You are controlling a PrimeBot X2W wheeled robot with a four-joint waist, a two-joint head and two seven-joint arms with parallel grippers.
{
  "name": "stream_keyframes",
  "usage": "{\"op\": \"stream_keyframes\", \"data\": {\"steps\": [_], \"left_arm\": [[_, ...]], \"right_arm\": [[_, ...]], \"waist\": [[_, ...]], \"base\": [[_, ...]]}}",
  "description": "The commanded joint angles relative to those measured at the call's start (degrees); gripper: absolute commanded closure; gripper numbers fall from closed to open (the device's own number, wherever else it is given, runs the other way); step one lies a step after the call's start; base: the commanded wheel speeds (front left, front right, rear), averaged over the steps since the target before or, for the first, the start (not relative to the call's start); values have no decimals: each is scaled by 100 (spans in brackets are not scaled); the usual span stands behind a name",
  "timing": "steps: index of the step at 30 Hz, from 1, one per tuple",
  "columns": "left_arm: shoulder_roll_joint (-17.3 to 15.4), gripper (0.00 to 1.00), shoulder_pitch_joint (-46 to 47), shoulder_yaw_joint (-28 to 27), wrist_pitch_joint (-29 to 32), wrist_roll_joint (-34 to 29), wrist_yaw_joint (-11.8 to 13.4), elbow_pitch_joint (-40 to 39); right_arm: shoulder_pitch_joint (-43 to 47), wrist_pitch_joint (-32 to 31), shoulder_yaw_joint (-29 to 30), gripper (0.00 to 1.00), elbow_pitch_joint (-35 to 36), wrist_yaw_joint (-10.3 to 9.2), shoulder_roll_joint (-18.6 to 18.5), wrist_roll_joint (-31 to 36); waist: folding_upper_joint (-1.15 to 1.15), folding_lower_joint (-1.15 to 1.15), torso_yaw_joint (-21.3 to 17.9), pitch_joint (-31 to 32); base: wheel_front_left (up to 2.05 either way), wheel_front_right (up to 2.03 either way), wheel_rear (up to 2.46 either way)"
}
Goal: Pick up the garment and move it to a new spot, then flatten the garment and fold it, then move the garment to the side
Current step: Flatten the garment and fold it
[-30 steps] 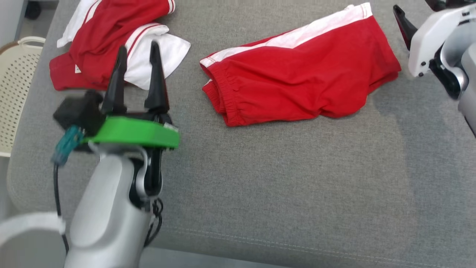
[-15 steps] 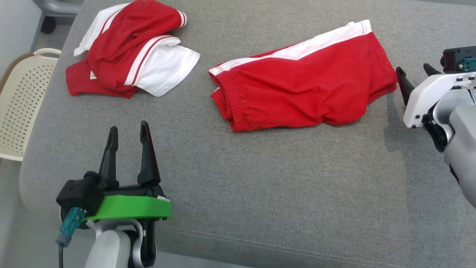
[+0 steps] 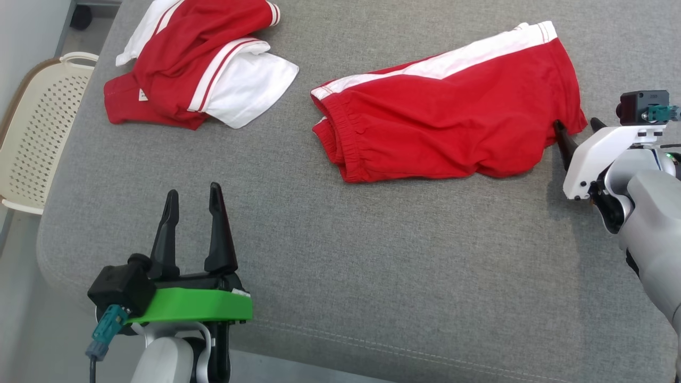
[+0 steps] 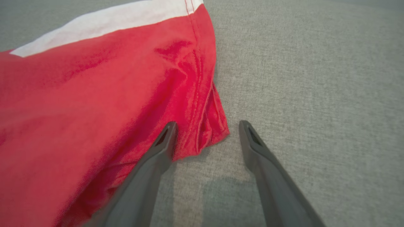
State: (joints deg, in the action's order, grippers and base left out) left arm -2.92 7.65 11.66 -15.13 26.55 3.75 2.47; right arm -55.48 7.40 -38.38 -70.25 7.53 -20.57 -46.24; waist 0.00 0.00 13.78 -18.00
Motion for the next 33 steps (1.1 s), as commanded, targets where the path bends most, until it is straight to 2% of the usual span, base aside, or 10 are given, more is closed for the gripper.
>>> {"op": "stream_keyframes", "data": {"steps": [1,2,3,4,6,11,17,33], "left_arm": [[-2,0,43,22,-1,2,18,-14],[-1,0,48,39,-1,2,14,-12],[-1,0,51,53,-1,-3,15,-13],[-1,0,49,72,-1,-12,14,-3],[-1,0,40,98,-1,-9,25,7],[-1,0,24,154,-1,2,43,42],[-1,0,-51,190,-2,-16,67,138],[-3,0,-298,162,-1,48,86,365]], "right_arm": [[78,-41,36,0,-67,-8,-10,-71],[86,-69,68,0,-87,-8,-6,-115],[87,-92,92,10,-105,-8,-4,-131],[79,-116,111,54,-129,-8,-11,-146],[77,-167,101,100,-158,-8,-3,-146],[128,-209,85,100,-148,-9,13,-173],[253,27,120,100,-144,-10,-70,-191],[1226,194,350,100,304,-9,-40,-513]], "waist": [[0,0,25,-12],[0,0,39,-14],[0,0,49,-16],[0,0,58,-18],[0,0,67,-14],[0,0,50,21],[0,0,-27,266],[0,0,-446,880]], "base": [[0,0,0],[0,0,0],[0,0,0],[0,0,0],[0,0,0],[0,0,0],[0,0,0],[0,0,0]]}}
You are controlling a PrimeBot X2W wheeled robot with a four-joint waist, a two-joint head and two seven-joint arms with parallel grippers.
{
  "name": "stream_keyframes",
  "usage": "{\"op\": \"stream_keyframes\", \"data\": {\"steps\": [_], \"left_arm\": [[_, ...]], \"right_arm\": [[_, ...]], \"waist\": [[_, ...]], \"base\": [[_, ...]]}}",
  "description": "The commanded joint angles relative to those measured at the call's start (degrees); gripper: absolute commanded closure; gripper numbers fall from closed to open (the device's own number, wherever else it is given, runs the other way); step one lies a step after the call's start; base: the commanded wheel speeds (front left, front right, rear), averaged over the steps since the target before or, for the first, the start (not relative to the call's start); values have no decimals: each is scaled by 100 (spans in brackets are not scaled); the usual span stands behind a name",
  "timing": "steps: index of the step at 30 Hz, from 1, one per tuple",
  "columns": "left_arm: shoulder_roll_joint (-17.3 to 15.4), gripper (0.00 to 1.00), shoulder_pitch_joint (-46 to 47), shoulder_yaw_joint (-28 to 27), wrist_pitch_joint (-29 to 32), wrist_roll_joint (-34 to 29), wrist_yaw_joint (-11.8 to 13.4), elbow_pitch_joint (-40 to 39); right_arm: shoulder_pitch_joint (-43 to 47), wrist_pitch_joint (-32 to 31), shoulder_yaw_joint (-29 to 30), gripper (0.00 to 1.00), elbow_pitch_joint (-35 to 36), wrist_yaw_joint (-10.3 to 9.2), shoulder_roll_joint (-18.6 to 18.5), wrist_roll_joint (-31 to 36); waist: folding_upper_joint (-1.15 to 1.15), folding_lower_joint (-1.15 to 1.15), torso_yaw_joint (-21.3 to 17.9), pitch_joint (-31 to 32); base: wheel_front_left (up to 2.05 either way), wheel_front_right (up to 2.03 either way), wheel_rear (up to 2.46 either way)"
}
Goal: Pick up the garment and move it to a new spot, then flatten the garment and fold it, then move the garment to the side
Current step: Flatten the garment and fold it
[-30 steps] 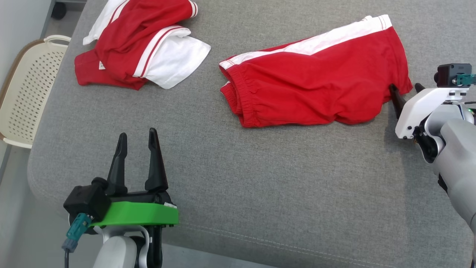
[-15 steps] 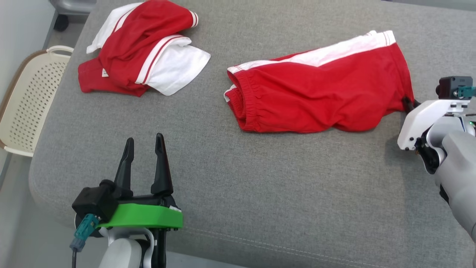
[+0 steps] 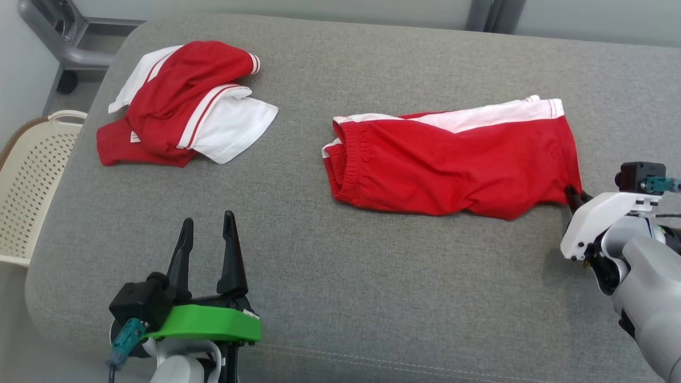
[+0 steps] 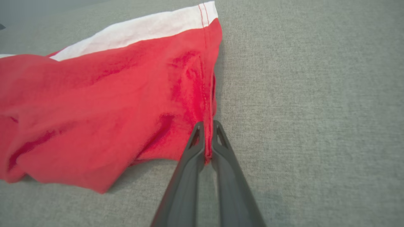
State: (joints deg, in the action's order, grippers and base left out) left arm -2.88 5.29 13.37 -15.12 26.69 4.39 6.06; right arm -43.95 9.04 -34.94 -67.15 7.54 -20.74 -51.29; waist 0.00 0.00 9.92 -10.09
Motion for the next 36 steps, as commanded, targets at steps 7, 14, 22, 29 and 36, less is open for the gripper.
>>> {"op": "stream_keyframes", "data": {"steps": [7,14,22,29,36], "left_arm": [[-6,0,-189,-54,-2,-92,15,87],[-19,0,-328,-109,-2,-246,-14,238],[-95,0,-529,-234,-2,-312,54,293],[-313,0,-778,-326,52,-469,212,400],[-535,0,-920,-293,239,-594,302,364]], "right_arm": [[529,64,56,90,172,-10,24,63],[762,231,152,0,228,-9,145,212],[1002,586,459,0,378,-9,208,557],[1549,612,1596,0,1336,-9,232,1615],[2703,615,3115,0,3012,-9,936,3254]], "waist": [[0,0,-133,280],[0,0,-193,518],[0,0,-267,862],[0,0,-434,1176],[0,0,-574,1314]], "base": [[0,0,0],[0,0,0],[0,0,0],[0,0,0],[0,0,0]]}}
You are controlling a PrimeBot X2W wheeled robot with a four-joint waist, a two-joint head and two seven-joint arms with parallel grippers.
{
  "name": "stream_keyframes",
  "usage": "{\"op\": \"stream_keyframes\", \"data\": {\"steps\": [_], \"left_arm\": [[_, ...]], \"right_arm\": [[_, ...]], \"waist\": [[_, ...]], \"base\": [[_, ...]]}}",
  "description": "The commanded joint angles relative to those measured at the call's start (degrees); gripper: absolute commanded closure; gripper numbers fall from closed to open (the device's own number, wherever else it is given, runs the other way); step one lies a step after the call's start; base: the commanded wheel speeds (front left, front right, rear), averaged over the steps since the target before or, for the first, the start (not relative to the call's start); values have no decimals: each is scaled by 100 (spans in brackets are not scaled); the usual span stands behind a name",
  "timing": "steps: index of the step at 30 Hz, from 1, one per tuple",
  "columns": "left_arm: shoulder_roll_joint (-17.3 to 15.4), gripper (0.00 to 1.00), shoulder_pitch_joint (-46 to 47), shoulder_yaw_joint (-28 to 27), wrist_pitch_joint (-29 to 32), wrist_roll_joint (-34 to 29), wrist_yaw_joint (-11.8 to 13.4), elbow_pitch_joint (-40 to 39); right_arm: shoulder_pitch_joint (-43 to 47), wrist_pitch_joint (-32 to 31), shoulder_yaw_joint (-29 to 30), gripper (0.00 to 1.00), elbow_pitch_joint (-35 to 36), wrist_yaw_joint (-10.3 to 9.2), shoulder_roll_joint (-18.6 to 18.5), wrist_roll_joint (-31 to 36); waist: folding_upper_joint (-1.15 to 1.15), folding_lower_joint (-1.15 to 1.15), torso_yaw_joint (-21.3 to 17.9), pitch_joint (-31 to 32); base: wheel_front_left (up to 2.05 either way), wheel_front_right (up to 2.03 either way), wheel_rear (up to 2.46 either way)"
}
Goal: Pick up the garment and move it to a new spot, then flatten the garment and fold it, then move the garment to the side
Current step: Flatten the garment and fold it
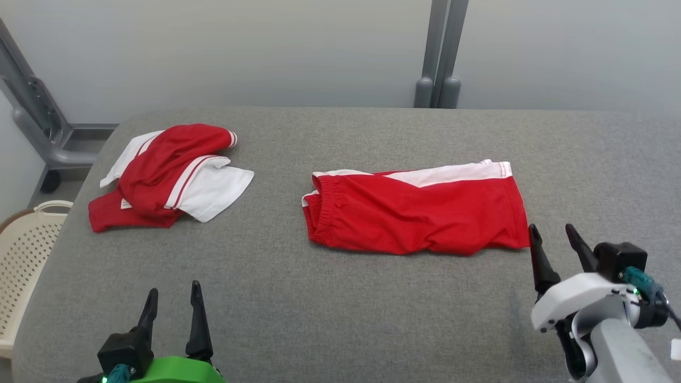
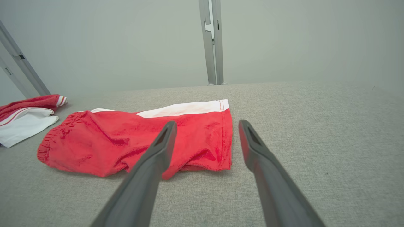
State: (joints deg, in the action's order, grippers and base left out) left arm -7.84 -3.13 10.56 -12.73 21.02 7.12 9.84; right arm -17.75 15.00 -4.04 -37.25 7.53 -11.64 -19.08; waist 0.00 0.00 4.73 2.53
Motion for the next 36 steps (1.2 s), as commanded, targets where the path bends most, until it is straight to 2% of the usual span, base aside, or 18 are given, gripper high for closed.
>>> {"op": "stream_keyframes", "data": {"steps": [1,3,6,9,12,20,25,36], "left_arm": [[-57,0,-87,-21,19,-20,37,-24],[-97,0,-98,-6,67,-48,56,-59],[-142,0,-129,3,153,-61,102,-120],[-253,0,-144,42,296,-106,87,-108],[-357,0,-150,42,371,-108,64,-38],[-480,0,-197,18,391,-124,131,123],[-406,0,-263,16,331,-43,159,244],[-469,0,-212,-11,174,26,89,432]], "right_arm": [[258,18,212,0,303,-7,173,264],[612,18,485,0,757,-8,467,641],[1007,-82,671,0,1345,-8,717,1019],[1399,-238,676,0,1929,-8,848,1219],[1584,-338,540,0,2181,-8,870,1162],[1878,-532,270,0,2389,-7,870,1005],[1956,-649,204,0,2367,-7,870,1027],[1906,-717,122,0,2402,-7,870,949]], "waist": [[0,0,-73,65],[0,0,-109,88],[0,0,-179,115],[0,0,-293,133],[0,0,-390,143],[0,0,-490,180],[0,0,-491,216],[0,0,-465,247]], "base": [[0,0,0],[0,0,0],[0,0,0],[0,0,0],[0,0,0],[0,0,0],[0,0,0],[0,0,0]]}}
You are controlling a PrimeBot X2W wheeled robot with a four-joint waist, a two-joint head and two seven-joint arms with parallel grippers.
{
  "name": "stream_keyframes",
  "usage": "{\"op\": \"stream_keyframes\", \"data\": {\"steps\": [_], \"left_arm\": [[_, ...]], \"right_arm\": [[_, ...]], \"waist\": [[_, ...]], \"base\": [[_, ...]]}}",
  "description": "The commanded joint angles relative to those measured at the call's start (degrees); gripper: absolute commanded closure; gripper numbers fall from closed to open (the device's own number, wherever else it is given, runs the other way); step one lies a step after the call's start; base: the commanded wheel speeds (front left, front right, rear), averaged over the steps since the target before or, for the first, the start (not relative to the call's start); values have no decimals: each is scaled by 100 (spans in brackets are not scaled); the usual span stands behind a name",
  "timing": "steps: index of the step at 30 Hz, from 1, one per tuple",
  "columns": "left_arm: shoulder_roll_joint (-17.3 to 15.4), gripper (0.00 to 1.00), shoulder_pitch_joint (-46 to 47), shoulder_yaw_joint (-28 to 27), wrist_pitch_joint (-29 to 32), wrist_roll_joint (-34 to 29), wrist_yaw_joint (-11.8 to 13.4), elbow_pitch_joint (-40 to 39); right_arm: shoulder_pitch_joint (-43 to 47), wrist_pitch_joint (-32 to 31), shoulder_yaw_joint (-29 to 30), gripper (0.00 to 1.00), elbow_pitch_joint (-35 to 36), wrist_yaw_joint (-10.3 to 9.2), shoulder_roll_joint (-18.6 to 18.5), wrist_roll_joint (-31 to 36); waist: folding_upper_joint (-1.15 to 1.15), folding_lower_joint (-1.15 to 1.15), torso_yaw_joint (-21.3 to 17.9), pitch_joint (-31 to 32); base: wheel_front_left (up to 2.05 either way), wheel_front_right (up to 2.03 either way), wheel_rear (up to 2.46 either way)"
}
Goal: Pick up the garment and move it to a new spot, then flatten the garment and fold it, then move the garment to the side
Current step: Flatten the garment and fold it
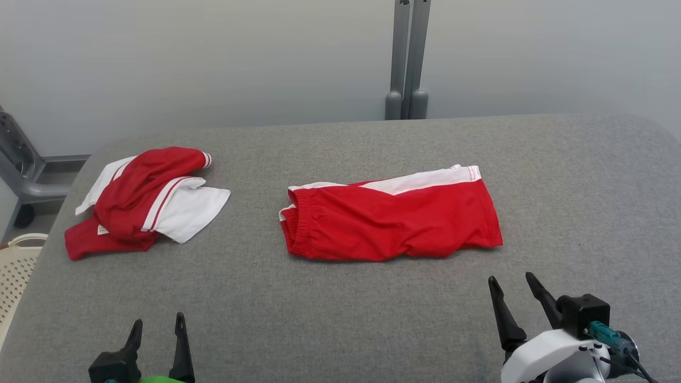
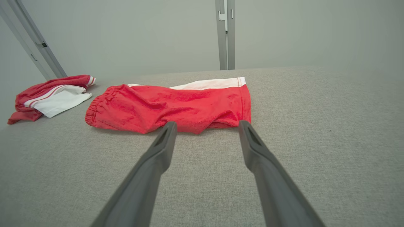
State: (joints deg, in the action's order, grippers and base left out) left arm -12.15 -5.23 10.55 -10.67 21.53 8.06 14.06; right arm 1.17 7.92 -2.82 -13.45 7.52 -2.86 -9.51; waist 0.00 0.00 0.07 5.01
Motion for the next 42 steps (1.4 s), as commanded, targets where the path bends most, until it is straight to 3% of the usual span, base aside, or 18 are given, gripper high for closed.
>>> {"op": "stream_keyframes", "data": {"steps": [1,10,14,18,22,28,35,42], "left_arm": [[-36,0,4,-6,-28,-21,10,2],[-42,0,-8,27,-13,47,30,-13],[-54,0,23,57,-17,37,36,-29],[-60,0,141,105,-72,-21,37,-70],[-61,0,205,178,-67,-78,44,-158],[-44,0,415,338,32,-169,3,-379],[-1,0,820,540,5,-235,-163,-352],[62,0,1147,653,-57,-269,-260,-244]], "right_arm": [[9,-6,-16,0,15,-6,-8,-6],[-138,-189,-1,0,-24,-6,-8,-119],[-486,-707,6,0,23,-6,-8,162],[-932,-1692,38,0,-106,-6,-21,302],[-1459,-2767,-184,0,-258,-9,-365,217],[-2283,-3717,56,0,-485,-6,-1021,67],[-3087,-4333,867,0,-1103,-5,-1375,81],[-3580,-4565,1109,0,-1607,-7,-1535,229]], "waist": [[0,0,0,4],[0,0,-3,-17],[0,0,-4,-74],[0,0,55,-192],[0,0,185,-350],[0,0,520,-801],[0,0,969,-1334],[0,0,1246,-1668]], "base": [[0,0,0],[0,0,0],[0,0,0],[0,0,0],[0,0,0],[0,0,0],[0,0,0],[0,0,0]]}}
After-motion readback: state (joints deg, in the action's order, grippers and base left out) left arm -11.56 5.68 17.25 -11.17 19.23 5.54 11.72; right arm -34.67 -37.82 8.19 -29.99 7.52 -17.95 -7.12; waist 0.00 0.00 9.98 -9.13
